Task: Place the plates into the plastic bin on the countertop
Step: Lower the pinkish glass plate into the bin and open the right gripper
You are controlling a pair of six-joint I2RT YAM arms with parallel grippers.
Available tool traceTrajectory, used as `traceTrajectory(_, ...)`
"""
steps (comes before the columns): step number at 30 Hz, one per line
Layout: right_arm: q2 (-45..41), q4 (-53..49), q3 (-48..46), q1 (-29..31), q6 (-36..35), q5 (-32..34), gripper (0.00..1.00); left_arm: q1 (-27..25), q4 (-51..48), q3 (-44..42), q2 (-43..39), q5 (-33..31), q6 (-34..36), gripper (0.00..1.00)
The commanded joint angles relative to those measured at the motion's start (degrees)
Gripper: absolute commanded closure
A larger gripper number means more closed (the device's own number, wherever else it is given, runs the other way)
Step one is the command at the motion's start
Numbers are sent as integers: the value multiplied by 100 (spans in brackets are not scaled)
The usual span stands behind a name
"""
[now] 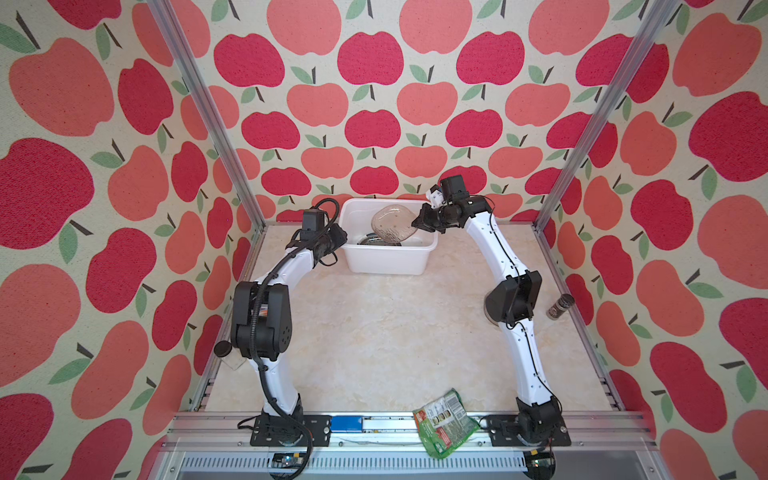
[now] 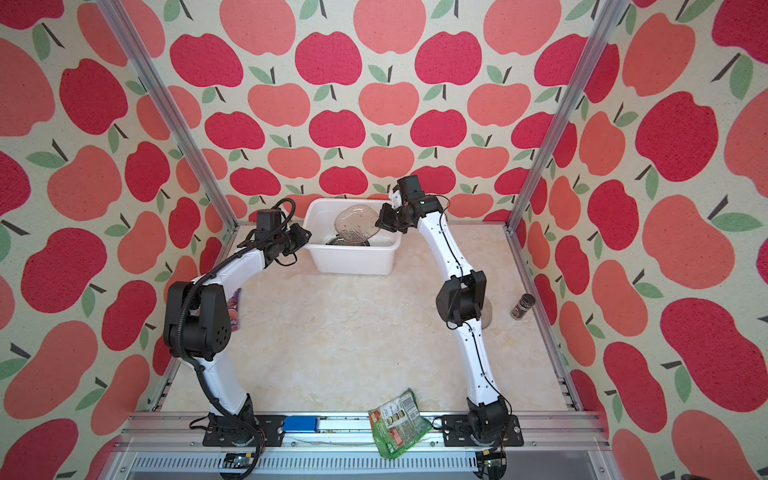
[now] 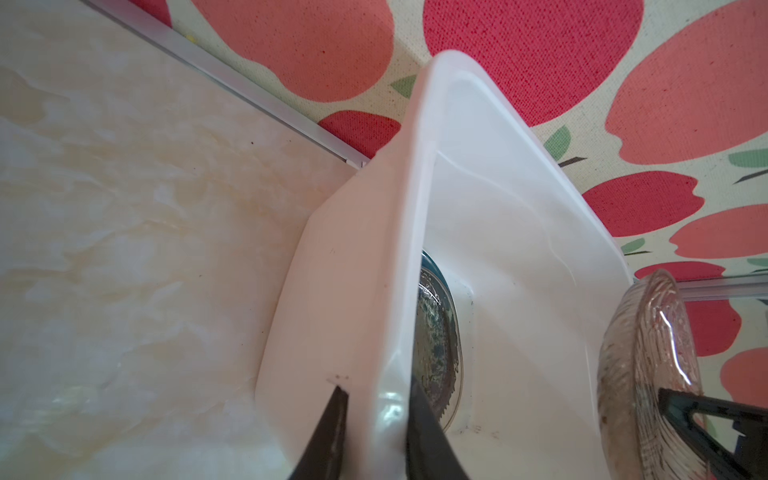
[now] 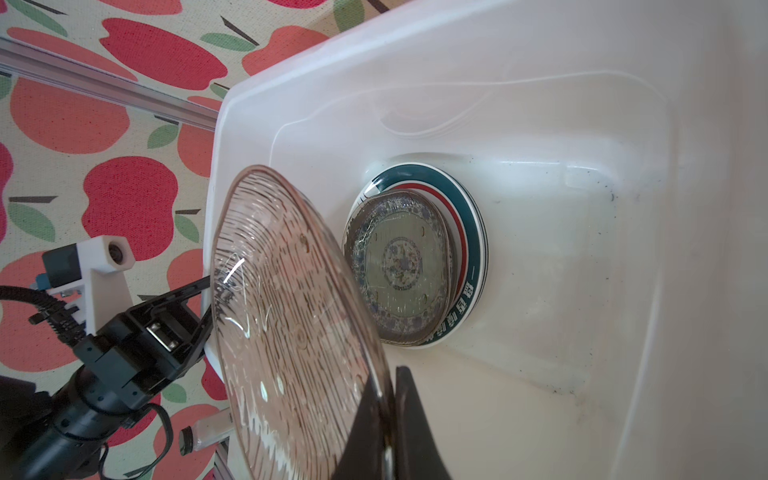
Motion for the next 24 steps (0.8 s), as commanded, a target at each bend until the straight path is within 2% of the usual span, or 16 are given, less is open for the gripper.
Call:
traceTrajectory(1, -12, -122, 152, 114, -82, 11, 100, -149, -264, -253, -252, 180, 173, 100)
traceTrajectory(8, -40, -488, 127, 240, -249, 155, 100, -376, -502, -820, -1044, 143, 248, 100)
traceTrajectory(16, -382, -1799, -92, 575, -1120, 848, 100, -856, -842, -1689, -2312, -724, 34, 100)
traceTrajectory(24, -1161, -1756, -1837, 837, -1252, 1184, 100, -1000, -629, -2444, -2795, -1138, -331, 100)
